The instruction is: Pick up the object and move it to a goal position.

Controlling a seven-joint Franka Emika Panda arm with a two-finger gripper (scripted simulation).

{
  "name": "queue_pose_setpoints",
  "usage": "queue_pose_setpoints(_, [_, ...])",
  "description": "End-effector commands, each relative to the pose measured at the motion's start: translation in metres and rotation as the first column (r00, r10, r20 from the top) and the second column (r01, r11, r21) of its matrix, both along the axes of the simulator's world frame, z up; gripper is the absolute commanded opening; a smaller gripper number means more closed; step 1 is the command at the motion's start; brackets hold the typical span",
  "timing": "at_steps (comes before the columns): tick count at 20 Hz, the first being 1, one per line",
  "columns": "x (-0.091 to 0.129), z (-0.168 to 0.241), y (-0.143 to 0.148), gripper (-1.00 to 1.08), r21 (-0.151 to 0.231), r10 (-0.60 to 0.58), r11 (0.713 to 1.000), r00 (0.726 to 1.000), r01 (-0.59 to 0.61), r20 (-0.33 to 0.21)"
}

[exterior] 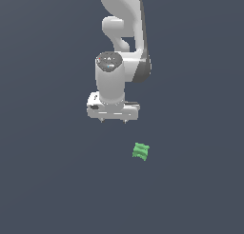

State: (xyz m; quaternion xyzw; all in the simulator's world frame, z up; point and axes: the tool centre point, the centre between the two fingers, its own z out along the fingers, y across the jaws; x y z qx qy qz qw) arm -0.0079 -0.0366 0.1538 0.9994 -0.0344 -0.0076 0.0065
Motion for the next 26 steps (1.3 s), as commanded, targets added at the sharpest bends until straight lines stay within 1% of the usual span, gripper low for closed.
queue_pose_setpoints(1, [0.0,0.0,0.0,1.0,0.0,0.0,1.0,1.0,0.0,0.0])
queue_pose_setpoints(4, [0.001,0.0,0.001,1.0,-0.004,0.005,1.0,1.0,-0.005,0.002])
queue_pose_setpoints(10, [0.008,0.003,0.005,1.0,-0.027,0.033,0.999,0.999,-0.032,0.013])
queue_pose_setpoints(17, [0.011,0.002,0.008,1.0,-0.026,0.024,0.999,1.0,-0.024,0.013])
queue_pose_setpoints(22, [0.022,-0.004,0.02,1.0,-0.022,-0.006,1.0,1.0,0.006,0.015])
queue_pose_setpoints(26, [0.036,-0.013,0.036,1.0,-0.017,-0.045,0.999,0.999,0.045,0.017])
